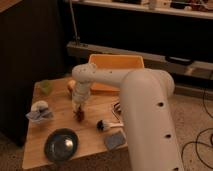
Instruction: Place grapes in table surface
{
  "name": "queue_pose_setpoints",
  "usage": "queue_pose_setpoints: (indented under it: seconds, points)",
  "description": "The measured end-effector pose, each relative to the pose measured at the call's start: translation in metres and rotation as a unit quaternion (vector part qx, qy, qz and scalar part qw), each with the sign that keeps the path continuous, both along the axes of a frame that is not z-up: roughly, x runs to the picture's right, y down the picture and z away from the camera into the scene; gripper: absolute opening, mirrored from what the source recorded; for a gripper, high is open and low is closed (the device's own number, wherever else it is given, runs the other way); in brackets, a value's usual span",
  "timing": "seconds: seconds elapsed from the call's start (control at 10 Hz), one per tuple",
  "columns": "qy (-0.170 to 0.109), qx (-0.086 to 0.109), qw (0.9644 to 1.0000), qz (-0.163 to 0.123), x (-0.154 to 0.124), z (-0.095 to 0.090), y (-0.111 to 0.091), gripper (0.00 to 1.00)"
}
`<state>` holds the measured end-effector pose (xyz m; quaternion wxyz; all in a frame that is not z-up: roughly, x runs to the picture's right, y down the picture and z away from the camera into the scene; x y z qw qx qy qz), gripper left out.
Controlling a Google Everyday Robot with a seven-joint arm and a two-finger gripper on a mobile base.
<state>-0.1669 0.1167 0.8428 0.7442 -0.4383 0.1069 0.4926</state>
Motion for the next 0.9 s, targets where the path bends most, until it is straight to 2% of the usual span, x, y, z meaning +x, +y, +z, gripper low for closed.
queue_pose_setpoints:
  seconds: [0.3, 0.6, 0.9]
  points:
    - [0.002, -0.02, 0.9998, -0.002, -0.01, 0.008, 0.018, 0.51]
    - [0.006, -0.03, 0.9995, -0.003, -0.012, 0.011, 0.023, 0.79]
    - [0.02, -0.032, 0.9993, 0.008, -0.007, 0.007, 0.017, 0.8]
